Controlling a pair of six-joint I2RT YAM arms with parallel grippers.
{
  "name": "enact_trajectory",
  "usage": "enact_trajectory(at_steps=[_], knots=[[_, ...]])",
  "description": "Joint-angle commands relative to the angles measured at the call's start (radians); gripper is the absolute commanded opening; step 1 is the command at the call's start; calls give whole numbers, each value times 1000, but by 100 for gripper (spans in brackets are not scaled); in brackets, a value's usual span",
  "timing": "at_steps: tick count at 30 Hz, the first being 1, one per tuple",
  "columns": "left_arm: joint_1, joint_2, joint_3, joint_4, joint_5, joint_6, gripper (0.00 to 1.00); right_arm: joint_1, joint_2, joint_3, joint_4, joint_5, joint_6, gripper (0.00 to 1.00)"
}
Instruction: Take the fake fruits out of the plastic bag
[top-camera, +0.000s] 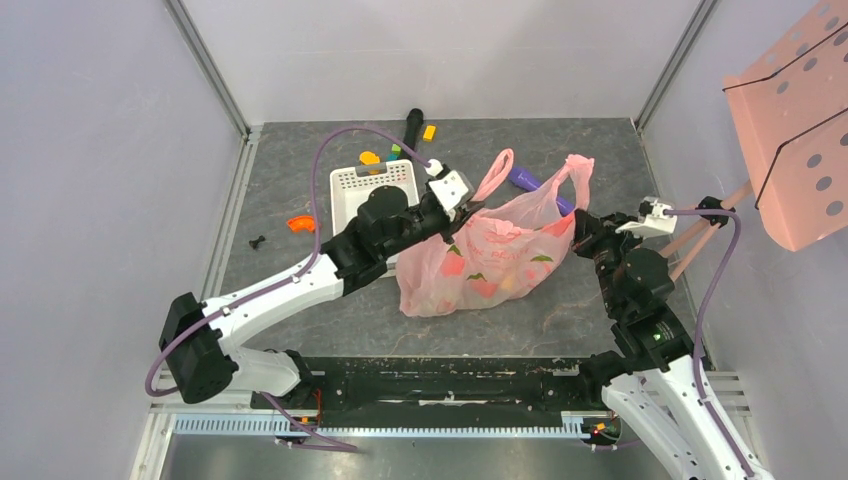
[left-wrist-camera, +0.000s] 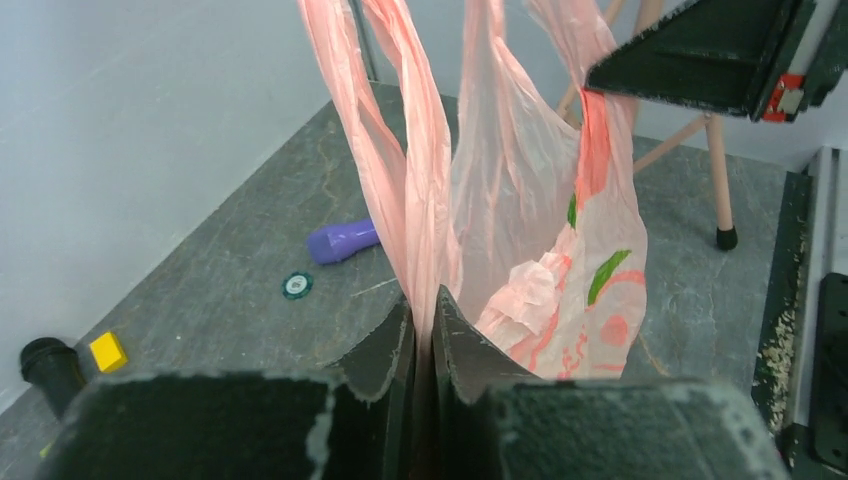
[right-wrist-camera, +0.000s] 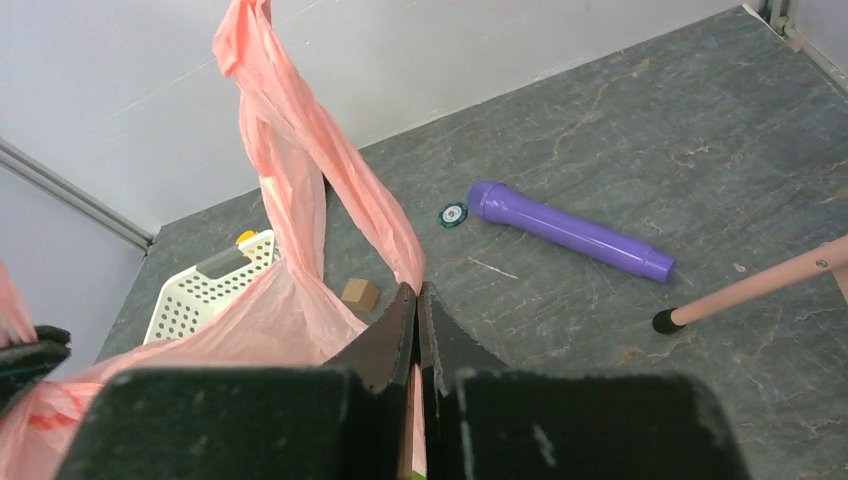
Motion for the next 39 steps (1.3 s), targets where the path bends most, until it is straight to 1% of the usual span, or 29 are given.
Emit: enact_trajectory(at_steps=[1, 6, 9, 12, 15, 17, 18, 19, 22, 24, 26, 28, 31, 34, 36, 37, 39], knots=[[9, -22, -49, 151, 112, -48, 14, -1, -13, 14, 7, 30, 16, 0], [10, -17, -76, 178, 108, -83, 13, 0, -23, 17, 15, 19, -9, 0], [12, -30, -79, 215, 105, -83, 10, 0, -24, 30, 34, 16, -42, 0], [24, -21, -29, 218, 99, -84, 3, 0, 8, 69, 60, 7, -84, 0], [52, 13, 34, 229, 136, -105, 2, -1, 66, 123, 75, 3, -123, 0], [78, 44, 68, 265, 167, -140, 2, 0, 107, 166, 88, 12, -150, 0], [96, 63, 76, 292, 185, -158, 2, 0, 129, 182, 94, 19, -161, 0], [118, 81, 79, 336, 213, -208, 2, 0, 150, 203, 102, 26, -176, 0], [194, 129, 51, 569, 337, -327, 2, 0, 200, 262, 110, 38, -210, 0], [239, 169, 45, 703, 427, -436, 2, 0, 218, 282, 113, 36, -221, 0], [266, 195, 26, 823, 526, -497, 2, 0, 213, 276, 115, 27, -222, 0], [270, 203, -4, 887, 575, -531, 2, -1, 193, 245, 120, 15, -221, 0], [267, 207, -34, 883, 654, -549, 2, -1, 149, 173, 125, 0, -210, 0], [255, 194, -94, 863, 638, -552, 2, -1, 107, 100, 119, -27, -205, 0], [239, 170, -137, 811, 601, -517, 2, 0, 84, 69, 104, -33, -198, 1], [229, 158, -159, 773, 578, -490, 2, -1, 79, 59, 92, -40, -196, 2], [201, 128, -194, 701, 548, -429, 2, 0, 76, 50, 63, -62, -195, 12]])
